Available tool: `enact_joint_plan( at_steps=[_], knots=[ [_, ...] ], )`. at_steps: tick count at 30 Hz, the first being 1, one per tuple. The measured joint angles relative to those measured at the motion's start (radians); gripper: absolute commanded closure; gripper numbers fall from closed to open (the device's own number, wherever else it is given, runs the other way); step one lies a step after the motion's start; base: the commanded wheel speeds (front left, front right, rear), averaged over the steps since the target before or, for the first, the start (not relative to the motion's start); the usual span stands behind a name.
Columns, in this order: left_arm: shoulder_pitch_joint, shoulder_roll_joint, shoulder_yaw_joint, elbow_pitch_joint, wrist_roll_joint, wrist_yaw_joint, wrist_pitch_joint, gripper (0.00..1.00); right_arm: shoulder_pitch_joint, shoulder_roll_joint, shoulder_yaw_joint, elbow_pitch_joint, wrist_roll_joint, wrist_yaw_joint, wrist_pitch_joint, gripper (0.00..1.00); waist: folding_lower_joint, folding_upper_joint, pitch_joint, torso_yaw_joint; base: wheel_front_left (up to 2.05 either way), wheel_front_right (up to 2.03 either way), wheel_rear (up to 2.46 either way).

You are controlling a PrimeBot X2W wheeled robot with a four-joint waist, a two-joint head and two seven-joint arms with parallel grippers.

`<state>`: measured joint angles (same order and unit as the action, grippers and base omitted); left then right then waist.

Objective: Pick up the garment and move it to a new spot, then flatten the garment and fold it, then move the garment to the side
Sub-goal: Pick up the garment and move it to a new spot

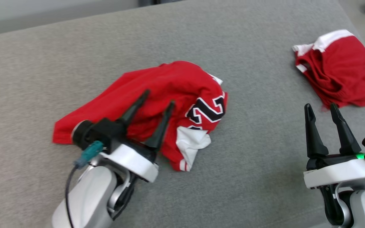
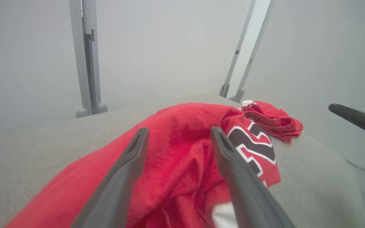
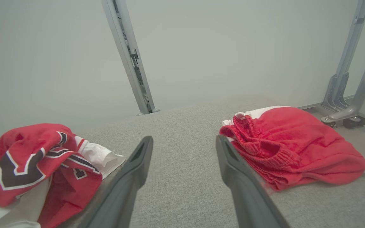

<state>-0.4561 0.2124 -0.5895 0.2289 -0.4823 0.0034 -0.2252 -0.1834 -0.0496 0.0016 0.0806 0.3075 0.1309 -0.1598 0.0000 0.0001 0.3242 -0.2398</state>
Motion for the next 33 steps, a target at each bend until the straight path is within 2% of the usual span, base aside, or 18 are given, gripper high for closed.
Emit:
enact_joint_plan(
  at_steps=[9, 18, 24, 33],
  knots=[
    [0.077, 0.044, 0.182, -0.066, 0.011, 0.095, -0.034, 0.0, 0.022, 0.0, -0.025, -0.039, -0.038, 0.0, 0.048, 0.0, 0.0, 0.0, -0.062, 0.118, 0.0, 0.0, 0.0],
    [0.203, 0.062, 0.379, -0.164, 0.081, 0.1, -0.035, 0.0, 0.043, 0.001, -0.025, -0.067, -0.072, 0.0, 0.081, 0.0, 0.0, -0.0001, -0.115, 0.2, 0.0, 0.0, 0.0],
    [0.301, 0.067, 0.426, -0.191, 0.104, 0.086, -0.035, 0.0, 0.062, 0.0, -0.024, -0.076, -0.089, 0.0, 0.098, 0.0, 0.0, 0.0, -0.146, 0.223, 0.0, 0.0, 0.0],
    [0.387, 0.064, 0.407, -0.208, 0.119, 0.109, -0.013, 0.0, 0.098, 0.0, -0.022, -0.086, -0.107, 0.0, 0.117, 0.0, 0.0, -0.0001, -0.19, 0.233, 0.0, 0.0, 0.0]
  ],
)
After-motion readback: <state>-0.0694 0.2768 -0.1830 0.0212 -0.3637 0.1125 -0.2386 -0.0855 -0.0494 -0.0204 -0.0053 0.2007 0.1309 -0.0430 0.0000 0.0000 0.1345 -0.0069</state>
